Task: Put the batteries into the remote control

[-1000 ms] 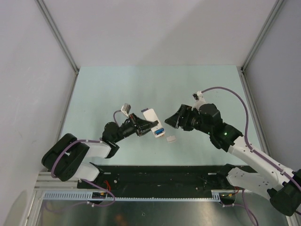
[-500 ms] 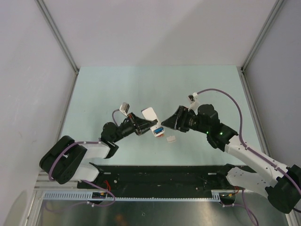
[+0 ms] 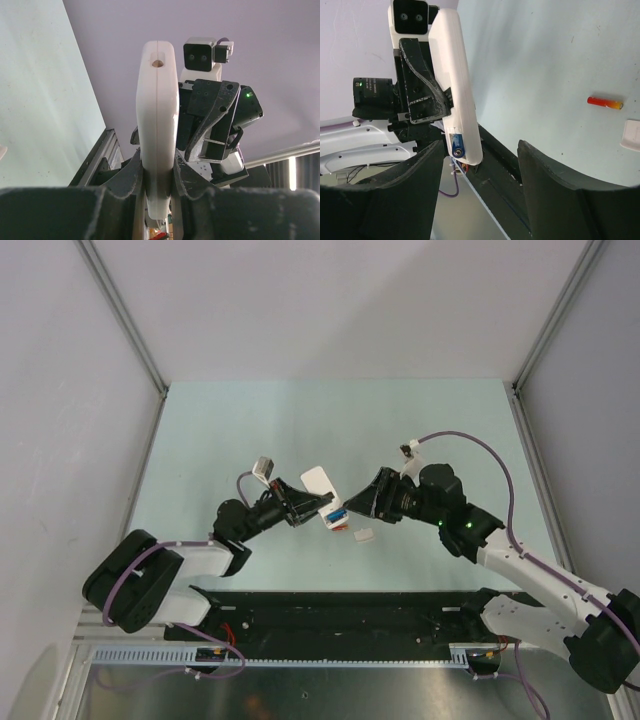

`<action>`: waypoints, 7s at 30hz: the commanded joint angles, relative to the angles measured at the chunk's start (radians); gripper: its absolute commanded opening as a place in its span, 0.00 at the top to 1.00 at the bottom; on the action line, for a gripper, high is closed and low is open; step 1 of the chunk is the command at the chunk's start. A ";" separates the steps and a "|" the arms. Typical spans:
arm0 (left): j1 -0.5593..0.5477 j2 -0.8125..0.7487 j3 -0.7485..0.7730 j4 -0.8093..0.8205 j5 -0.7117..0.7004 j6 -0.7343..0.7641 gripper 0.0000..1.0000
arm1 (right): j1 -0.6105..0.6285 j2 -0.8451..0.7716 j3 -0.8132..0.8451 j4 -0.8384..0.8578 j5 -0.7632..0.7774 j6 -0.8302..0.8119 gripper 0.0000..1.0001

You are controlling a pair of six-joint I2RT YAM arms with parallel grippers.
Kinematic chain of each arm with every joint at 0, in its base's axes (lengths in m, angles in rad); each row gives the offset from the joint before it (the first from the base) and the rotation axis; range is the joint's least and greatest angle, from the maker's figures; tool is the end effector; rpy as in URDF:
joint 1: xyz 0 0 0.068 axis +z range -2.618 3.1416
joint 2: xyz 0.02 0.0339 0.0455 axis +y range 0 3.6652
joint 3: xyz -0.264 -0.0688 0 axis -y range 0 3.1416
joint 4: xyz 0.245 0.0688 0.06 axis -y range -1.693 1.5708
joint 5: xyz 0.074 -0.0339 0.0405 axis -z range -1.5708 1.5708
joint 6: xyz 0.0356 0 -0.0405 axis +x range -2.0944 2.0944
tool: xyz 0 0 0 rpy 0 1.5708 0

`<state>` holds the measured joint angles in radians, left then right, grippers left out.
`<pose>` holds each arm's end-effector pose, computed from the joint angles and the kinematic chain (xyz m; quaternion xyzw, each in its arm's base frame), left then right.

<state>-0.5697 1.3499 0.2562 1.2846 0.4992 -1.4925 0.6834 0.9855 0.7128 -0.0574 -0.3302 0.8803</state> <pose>0.1856 -0.1391 0.2010 -0.1040 0.6371 -0.7219 0.2492 0.1696 0.1530 0.2905 -0.0162 0.8081 0.4989 0.3127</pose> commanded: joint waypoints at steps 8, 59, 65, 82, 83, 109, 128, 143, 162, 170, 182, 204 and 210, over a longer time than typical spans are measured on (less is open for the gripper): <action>0.008 -0.035 0.003 0.159 -0.013 0.000 1.00 | 0.016 0.018 -0.009 0.030 0.002 -0.009 0.35; 0.013 -0.023 0.011 0.157 -0.017 -0.002 1.00 | 0.018 0.047 -0.006 0.004 0.011 -0.026 0.32; 0.013 -0.023 0.006 0.159 -0.021 0.003 1.00 | 0.021 0.039 -0.006 -0.001 0.014 -0.024 0.32; 0.019 0.002 0.020 0.159 -0.044 0.000 1.00 | -0.002 -0.021 -0.004 -0.004 0.010 0.008 0.28; 0.019 0.003 0.021 0.159 -0.041 0.000 1.00 | 0.001 -0.019 -0.004 -0.002 0.010 0.008 0.28; -0.016 -0.135 -0.067 0.140 -0.277 0.069 1.00 | 0.028 0.073 -0.087 0.429 0.059 0.302 0.30; -0.019 -0.156 -0.071 0.133 -0.283 0.074 1.00 | 0.028 0.166 -0.082 0.478 0.017 0.362 0.41; -0.019 -0.159 -0.069 0.125 -0.301 0.067 1.00 | 0.045 0.200 -0.082 0.465 0.019 0.358 0.45; -0.022 -0.199 -0.035 0.033 -0.295 0.021 1.00 | 0.061 0.240 -0.081 0.490 0.030 0.353 0.62; -0.029 -0.175 -0.014 0.033 -0.261 0.001 1.00 | 0.070 0.263 -0.081 0.488 0.016 0.345 0.66; -0.044 -0.193 -0.012 0.033 -0.324 0.028 1.00 | 0.102 0.300 -0.078 0.508 0.005 0.345 0.64; -0.044 -0.210 -0.043 0.032 -0.370 0.032 1.00 | 0.105 0.256 -0.072 0.464 0.042 0.322 0.50; -0.044 -0.225 -0.049 0.025 -0.383 0.034 1.00 | 0.091 0.222 -0.073 0.442 0.063 0.312 0.49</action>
<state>-0.6136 1.1614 0.1844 1.1973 0.1596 -1.4406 0.7872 1.2366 0.6289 0.4351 -0.2962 1.2224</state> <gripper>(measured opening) 0.224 0.502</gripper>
